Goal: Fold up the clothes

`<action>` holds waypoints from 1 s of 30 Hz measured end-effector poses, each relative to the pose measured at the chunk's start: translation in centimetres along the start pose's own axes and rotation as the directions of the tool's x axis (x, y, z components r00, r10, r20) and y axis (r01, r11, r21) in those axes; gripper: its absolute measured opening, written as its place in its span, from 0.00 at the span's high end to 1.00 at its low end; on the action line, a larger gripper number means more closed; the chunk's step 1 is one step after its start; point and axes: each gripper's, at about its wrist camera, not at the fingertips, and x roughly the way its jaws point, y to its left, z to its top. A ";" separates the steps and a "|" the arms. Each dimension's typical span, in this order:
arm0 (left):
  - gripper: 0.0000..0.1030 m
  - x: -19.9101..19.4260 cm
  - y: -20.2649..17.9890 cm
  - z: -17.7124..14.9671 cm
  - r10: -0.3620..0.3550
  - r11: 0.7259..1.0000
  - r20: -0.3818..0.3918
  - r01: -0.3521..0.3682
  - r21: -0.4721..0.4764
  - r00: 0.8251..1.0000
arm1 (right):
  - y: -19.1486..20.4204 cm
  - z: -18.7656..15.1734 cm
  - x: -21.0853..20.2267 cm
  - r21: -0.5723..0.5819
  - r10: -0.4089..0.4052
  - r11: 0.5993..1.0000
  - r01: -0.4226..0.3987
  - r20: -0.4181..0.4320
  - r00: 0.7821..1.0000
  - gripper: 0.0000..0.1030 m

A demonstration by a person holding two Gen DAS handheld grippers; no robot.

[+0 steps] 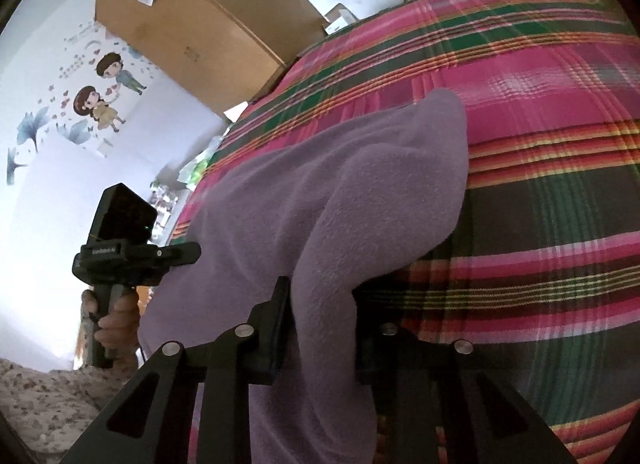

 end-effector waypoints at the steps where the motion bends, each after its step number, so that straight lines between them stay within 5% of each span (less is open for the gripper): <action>1: 0.68 0.0 -0.1 0.0 0.001 1.000 0.001 -0.001 0.006 1.000 | 0.1 0.0 0.0 -0.005 -0.007 1.000 0.007 0.004 1.000 0.76; 19: 0.72 -0.7 -1.6 1.3 -0.032 0.999 0.030 0.032 0.020 0.999 | 2.1 0.2 -1.2 -0.022 -0.021 1.000 0.023 0.088 0.996 0.78; 30: 0.71 -4.2 -2.2 6.0 -0.005 1.000 0.085 0.004 0.010 0.996 | 4.4 4.7 0.6 -0.046 0.021 0.999 -0.017 0.099 0.995 0.78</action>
